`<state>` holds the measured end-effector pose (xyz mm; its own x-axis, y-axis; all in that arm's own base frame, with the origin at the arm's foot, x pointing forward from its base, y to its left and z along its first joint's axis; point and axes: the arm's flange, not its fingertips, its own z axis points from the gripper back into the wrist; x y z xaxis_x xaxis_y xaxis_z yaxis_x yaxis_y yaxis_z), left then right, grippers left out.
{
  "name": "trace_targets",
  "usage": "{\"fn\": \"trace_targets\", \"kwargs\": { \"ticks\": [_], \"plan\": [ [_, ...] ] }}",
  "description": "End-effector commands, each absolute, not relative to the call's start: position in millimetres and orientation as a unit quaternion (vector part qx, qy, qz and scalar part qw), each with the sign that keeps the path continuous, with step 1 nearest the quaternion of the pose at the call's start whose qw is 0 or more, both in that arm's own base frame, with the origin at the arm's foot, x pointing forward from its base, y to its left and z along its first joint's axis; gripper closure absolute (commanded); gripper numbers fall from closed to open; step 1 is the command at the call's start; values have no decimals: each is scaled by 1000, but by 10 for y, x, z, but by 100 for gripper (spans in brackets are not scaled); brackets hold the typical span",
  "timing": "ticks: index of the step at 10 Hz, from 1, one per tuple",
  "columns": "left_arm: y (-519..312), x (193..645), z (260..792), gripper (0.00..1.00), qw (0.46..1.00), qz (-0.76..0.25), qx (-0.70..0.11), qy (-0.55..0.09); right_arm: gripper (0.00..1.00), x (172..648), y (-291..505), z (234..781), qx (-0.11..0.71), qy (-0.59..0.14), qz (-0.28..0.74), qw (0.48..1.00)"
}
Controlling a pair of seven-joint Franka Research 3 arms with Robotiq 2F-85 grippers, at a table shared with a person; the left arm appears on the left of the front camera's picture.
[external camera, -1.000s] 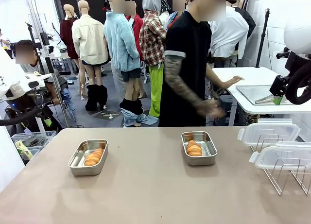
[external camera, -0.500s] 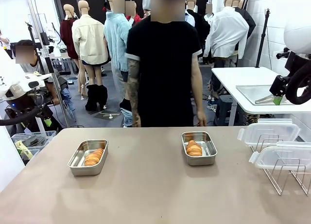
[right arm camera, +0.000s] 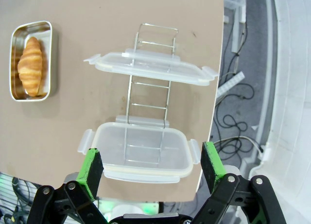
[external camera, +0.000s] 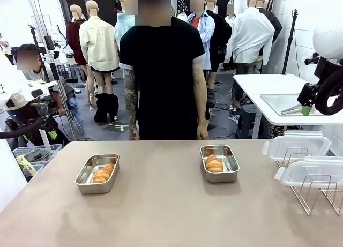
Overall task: Place the bread in airtight containers.
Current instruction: Pick up one Airtight Container lid and hand it to the human.
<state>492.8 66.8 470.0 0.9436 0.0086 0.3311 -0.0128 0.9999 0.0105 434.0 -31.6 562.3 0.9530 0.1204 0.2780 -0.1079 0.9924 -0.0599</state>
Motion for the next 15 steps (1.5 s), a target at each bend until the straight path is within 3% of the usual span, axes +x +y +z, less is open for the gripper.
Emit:
{"fn": "trace_targets", "kwargs": {
  "ticks": [1, 9, 12, 15],
  "plan": [
    [664, 4886, 4689, 0, 985, 10, 15, -170, 0, 4357, -308, 5639, -28, -138, 50, 989],
    [664, 4886, 4689, 0, 985, 10, 15, -170, 0, 4340, -316, 5623, -22, -142, 58, 988],
    [664, 4886, 4689, 0, 985, 10, 15, -170, 0, 4097, -6, 5564, -154, -72, 267, 949],
    [664, 4886, 4689, 0, 985, 10, 15, -170, 0, 3822, 147, 5350, -144, -32, 439, 886]
  ]
}}
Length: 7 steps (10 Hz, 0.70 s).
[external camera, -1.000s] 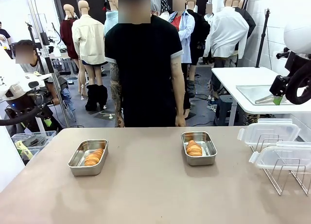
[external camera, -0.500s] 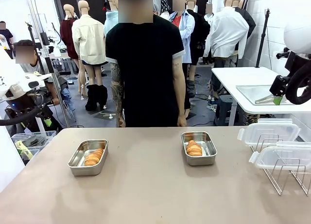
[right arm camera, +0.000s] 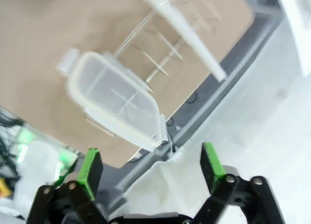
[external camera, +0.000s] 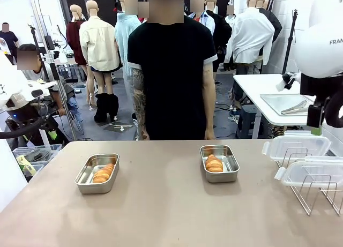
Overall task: Place the bread in airtight containers.
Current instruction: Pick up one Airtight Container lid and hand it to the human.
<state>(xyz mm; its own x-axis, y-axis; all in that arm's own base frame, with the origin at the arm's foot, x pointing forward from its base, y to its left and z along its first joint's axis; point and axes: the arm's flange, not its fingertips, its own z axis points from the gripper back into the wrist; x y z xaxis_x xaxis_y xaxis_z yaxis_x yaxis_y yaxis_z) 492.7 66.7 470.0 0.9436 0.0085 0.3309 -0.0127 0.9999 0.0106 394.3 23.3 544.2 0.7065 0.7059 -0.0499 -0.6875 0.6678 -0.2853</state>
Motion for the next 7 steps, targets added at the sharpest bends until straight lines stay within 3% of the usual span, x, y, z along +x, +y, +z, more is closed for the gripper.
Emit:
{"fn": "trace_targets", "kwargs": {
  "ticks": [1, 4, 7],
  "plan": [
    [664, 4886, 4689, 0, 985, 10, 15, -170, 0, 3785, 187, 5225, -134, -13, 495, 858],
    [664, 4886, 4689, 0, 985, 10, 15, -170, 0, 3791, 316, 4916, -94, 63, 645, 756],
    [664, 4886, 4689, 0, 985, 10, 15, -170, 0, 4006, 215, 4709, -89, 57, 664, 740]
  ]
}}
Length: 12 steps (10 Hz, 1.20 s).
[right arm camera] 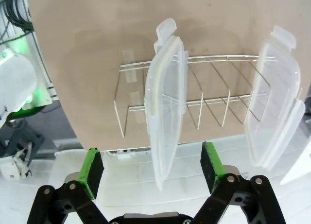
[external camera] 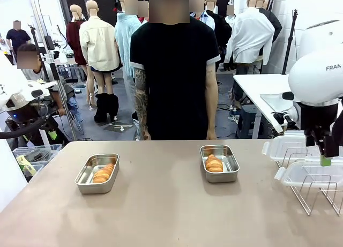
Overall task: Place the bread in airtight containers.
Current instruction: Pick up one Airtight Container lid and hand it to the human.
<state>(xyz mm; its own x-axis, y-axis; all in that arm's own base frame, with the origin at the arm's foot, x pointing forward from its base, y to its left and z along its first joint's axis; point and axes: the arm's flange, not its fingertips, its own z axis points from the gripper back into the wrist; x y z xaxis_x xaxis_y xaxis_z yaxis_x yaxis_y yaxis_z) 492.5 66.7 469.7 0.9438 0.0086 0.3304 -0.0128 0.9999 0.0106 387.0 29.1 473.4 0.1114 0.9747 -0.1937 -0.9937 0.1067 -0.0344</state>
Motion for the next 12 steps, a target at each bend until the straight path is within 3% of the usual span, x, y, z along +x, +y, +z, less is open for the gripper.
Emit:
{"fn": "trace_targets", "kwargs": {
  "ticks": [1, 12],
  "plan": [
    [664, 4886, 4689, 0, 985, 10, 15, -170, 0, 4062, 207, 4630, -97, 42, 664, 740],
    [664, 4886, 4689, 0, 985, 10, 15, -170, 0, 4366, 213, 4204, -69, 62, 645, 759]
  ]
}}
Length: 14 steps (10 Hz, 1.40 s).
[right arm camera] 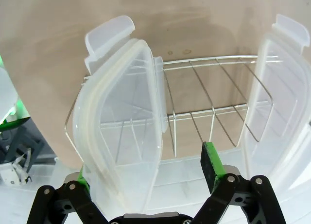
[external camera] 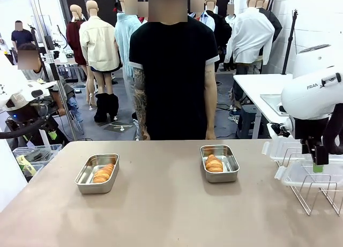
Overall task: Place the bread in airtight containers.
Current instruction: Pick up one Airtight Container lid and hand it to the human.
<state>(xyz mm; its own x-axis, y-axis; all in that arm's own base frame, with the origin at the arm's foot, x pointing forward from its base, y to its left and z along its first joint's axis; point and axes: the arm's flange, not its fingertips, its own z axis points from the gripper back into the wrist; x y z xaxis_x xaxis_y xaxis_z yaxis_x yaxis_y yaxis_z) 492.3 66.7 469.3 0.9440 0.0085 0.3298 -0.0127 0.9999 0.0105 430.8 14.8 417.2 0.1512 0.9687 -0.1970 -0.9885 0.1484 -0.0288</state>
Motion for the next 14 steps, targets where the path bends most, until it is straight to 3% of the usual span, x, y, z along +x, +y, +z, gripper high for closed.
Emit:
{"fn": "trace_targets", "kwargs": {
  "ticks": [1, 5, 12, 13, 14],
  "plan": [
    [664, 4886, 4689, 0, 985, 10, 15, -170, 18, 4357, 234, 4219, -73, 62, 644, 759],
    [664, 4886, 4689, 0, 985, 10, 15, -170, 97, 4315, 260, 4239, -81, 61, 648, 755],
    [664, 4886, 4689, 0, 985, 10, 15, -170, 100, 4226, 347, 4271, -96, 57, 651, 751],
    [664, 4886, 4689, 0, 985, 10, 15, -170, 100, 4231, 339, 4326, -92, 54, 618, 779],
    [664, 4886, 4689, 0, 985, 10, 15, -170, 100, 4283, 324, 4273, -88, 61, 660, 744]
  ]
}}
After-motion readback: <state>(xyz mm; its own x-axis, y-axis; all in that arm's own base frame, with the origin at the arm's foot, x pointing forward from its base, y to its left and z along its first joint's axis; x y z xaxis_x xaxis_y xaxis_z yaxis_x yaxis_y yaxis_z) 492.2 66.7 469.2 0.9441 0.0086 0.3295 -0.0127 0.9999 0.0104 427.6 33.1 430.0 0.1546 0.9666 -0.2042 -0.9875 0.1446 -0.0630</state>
